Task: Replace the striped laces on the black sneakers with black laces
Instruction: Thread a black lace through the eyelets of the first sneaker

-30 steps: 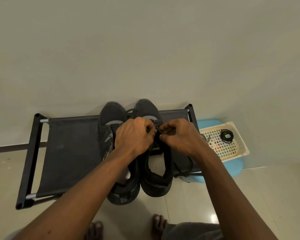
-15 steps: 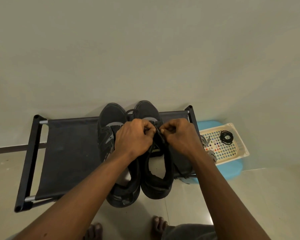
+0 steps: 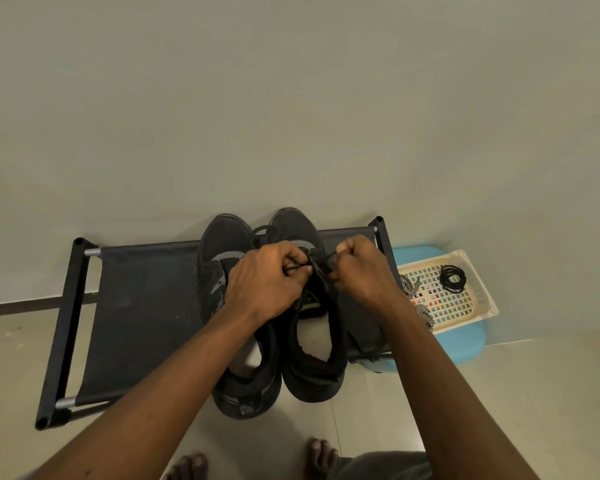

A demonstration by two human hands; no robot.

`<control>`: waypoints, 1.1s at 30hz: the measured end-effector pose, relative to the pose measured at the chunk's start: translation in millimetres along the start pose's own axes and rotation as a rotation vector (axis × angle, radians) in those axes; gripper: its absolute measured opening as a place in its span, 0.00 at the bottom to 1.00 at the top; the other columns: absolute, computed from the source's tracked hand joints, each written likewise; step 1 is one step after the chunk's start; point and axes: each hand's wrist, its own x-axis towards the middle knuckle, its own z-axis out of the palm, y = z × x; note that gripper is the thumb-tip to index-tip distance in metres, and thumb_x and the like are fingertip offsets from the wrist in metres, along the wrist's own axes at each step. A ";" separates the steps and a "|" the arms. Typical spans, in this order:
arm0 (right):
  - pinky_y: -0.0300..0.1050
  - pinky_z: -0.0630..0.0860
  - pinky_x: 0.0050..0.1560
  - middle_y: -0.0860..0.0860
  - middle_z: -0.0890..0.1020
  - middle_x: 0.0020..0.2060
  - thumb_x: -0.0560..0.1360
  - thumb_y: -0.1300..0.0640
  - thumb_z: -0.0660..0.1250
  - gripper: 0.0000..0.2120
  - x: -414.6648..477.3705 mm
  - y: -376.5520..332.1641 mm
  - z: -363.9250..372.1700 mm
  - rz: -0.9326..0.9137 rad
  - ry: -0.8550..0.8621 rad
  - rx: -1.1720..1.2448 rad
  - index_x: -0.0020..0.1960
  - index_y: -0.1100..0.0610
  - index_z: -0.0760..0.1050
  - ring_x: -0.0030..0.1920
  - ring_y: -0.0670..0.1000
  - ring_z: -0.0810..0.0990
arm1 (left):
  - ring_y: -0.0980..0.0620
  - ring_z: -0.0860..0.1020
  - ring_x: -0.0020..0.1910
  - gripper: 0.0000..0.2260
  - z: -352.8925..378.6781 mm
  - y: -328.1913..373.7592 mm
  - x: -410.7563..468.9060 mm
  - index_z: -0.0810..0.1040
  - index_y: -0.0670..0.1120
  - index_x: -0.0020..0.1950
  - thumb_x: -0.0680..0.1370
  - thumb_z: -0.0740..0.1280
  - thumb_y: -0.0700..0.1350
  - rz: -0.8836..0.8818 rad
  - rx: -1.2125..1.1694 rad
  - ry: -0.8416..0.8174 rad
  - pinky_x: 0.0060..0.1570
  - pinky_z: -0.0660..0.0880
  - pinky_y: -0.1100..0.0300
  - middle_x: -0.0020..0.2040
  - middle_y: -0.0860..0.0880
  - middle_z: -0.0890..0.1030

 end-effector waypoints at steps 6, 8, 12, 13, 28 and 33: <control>0.43 0.78 0.38 0.54 0.79 0.42 0.87 0.57 0.54 0.11 -2.5 -16.9 -2.5 -0.151 0.060 0.446 0.53 0.61 0.71 0.42 0.50 0.82 | 0.63 0.82 0.43 0.06 0.0 -0.7 -1.2 0.84 0.57 0.53 0.76 0.74 0.51 0.035 -0.059 0.051 0.45 0.83 0.53 0.41 0.62 0.84; 0.41 0.79 0.36 0.50 0.81 0.40 0.88 0.57 0.53 0.10 -1.2 -17.9 -3.3 -0.199 0.076 0.585 0.50 0.56 0.70 0.42 0.49 0.84 | 0.62 0.82 0.41 0.04 0.0 -1.6 -1.8 0.85 0.57 0.51 0.77 0.74 0.50 0.050 -0.057 0.059 0.44 0.83 0.53 0.41 0.61 0.84; 0.39 0.74 0.35 0.49 0.78 0.36 0.87 0.59 0.54 0.10 0.5 -20.5 -15.2 -0.297 0.145 0.694 0.49 0.54 0.70 0.35 0.48 0.77 | 0.62 0.82 0.42 0.04 1.5 -2.4 -1.3 0.85 0.56 0.50 0.77 0.74 0.50 0.088 -0.056 0.061 0.44 0.83 0.53 0.43 0.61 0.84; 0.39 0.73 0.35 0.48 0.77 0.35 0.87 0.60 0.55 0.10 -0.1 -20.7 -17.6 -0.331 0.163 0.660 0.48 0.54 0.70 0.34 0.47 0.75 | 0.62 0.81 0.42 0.04 1.4 -2.3 -1.5 0.85 0.56 0.50 0.77 0.74 0.49 0.100 -0.060 0.066 0.44 0.82 0.54 0.43 0.61 0.84; 0.39 0.68 0.37 0.42 0.76 0.32 0.77 0.56 0.71 0.04 1.6 0.4 -13.4 -0.243 0.107 -0.339 0.45 0.48 0.83 0.33 0.41 0.74 | 0.54 0.78 0.54 0.17 0.2 1.2 -4.5 0.82 0.59 0.57 0.71 0.69 0.61 0.195 0.062 0.081 0.60 0.73 0.47 0.51 0.59 0.80; 0.41 0.70 0.38 0.44 0.76 0.28 0.76 0.56 0.71 0.04 1.3 0.2 -16.8 -0.199 0.292 -0.113 0.43 0.52 0.83 0.32 0.42 0.75 | 0.54 0.70 0.68 0.22 -1.6 1.6 -4.8 0.79 0.61 0.64 0.70 0.67 0.60 0.175 0.116 0.030 0.63 0.64 0.50 0.64 0.61 0.75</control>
